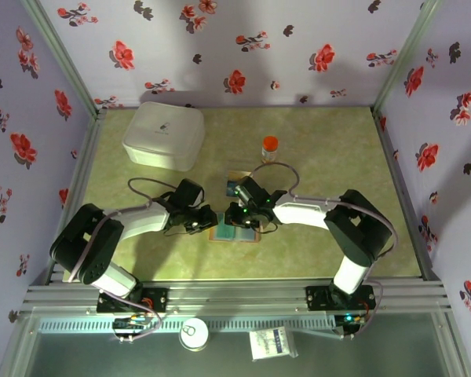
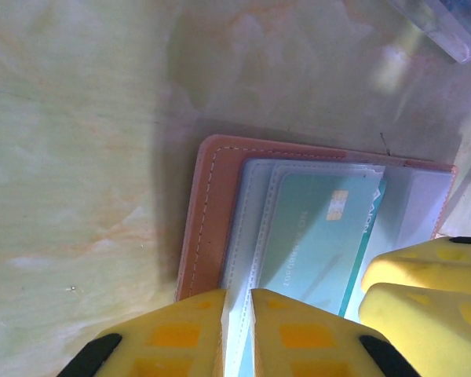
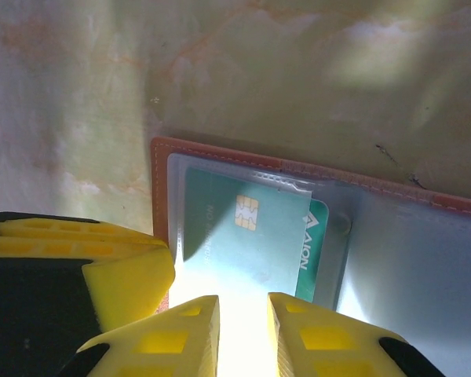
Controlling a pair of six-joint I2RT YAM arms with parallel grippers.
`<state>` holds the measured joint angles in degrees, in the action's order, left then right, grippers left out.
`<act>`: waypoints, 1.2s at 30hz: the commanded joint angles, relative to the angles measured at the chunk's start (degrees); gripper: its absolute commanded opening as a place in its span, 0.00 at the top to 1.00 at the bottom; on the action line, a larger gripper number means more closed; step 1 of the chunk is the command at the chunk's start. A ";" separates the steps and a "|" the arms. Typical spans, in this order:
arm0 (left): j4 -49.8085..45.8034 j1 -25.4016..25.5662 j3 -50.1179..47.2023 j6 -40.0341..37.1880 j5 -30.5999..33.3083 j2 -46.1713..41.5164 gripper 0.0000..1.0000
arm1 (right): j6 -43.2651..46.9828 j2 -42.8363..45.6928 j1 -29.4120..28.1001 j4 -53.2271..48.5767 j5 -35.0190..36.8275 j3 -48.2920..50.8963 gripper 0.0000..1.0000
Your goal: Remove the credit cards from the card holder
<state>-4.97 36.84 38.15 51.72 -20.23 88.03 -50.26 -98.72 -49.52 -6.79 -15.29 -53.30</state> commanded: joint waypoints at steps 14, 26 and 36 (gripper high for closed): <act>-0.21 -0.28 -0.60 0.13 -0.78 1.81 0.86 | 1.56 -0.57 -0.40 -8.20 4.65 -1.67 0.76; -1.31 -0.30 0.43 -0.04 -0.78 1.48 0.87 | 2.39 1.14 -0.40 -8.71 4.61 -1.67 0.75; -2.04 -0.33 1.00 0.13 -0.77 0.47 0.89 | 2.69 1.96 -0.39 -9.37 5.45 -1.37 0.75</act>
<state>-4.80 36.84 38.13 51.90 -20.86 88.97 -48.47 -98.65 -49.56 -14.02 -11.70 -54.37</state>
